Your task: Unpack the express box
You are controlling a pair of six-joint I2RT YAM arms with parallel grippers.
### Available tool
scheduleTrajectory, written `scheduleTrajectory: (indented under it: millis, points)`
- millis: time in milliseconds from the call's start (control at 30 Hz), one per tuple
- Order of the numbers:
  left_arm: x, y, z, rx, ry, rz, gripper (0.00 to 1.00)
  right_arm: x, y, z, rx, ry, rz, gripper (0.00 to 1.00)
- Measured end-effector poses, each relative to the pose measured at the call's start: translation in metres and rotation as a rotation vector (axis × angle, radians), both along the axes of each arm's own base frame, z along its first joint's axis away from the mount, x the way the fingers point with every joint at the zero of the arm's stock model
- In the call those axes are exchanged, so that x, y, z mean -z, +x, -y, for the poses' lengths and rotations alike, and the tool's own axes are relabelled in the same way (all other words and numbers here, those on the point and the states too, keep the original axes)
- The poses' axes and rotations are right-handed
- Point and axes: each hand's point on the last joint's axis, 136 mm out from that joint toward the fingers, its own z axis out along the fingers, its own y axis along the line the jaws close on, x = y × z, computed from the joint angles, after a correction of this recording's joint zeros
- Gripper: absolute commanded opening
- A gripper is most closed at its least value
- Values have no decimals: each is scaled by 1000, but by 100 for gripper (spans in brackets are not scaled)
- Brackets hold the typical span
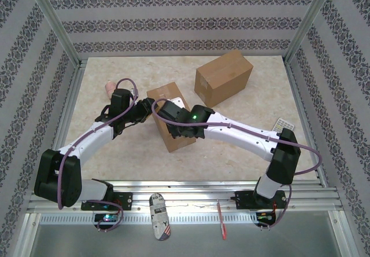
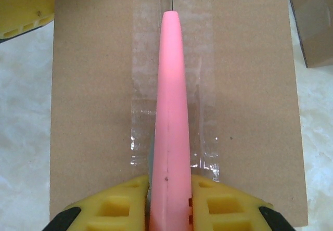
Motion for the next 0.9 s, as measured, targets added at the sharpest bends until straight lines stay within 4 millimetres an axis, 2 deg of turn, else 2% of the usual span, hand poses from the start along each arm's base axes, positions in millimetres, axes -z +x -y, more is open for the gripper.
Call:
scheduleTrajectory:
  millis: [900]
  points:
    - [1, 2, 3, 10, -6, -6, 50, -3, -48, 19, 37, -23, -62, 0]
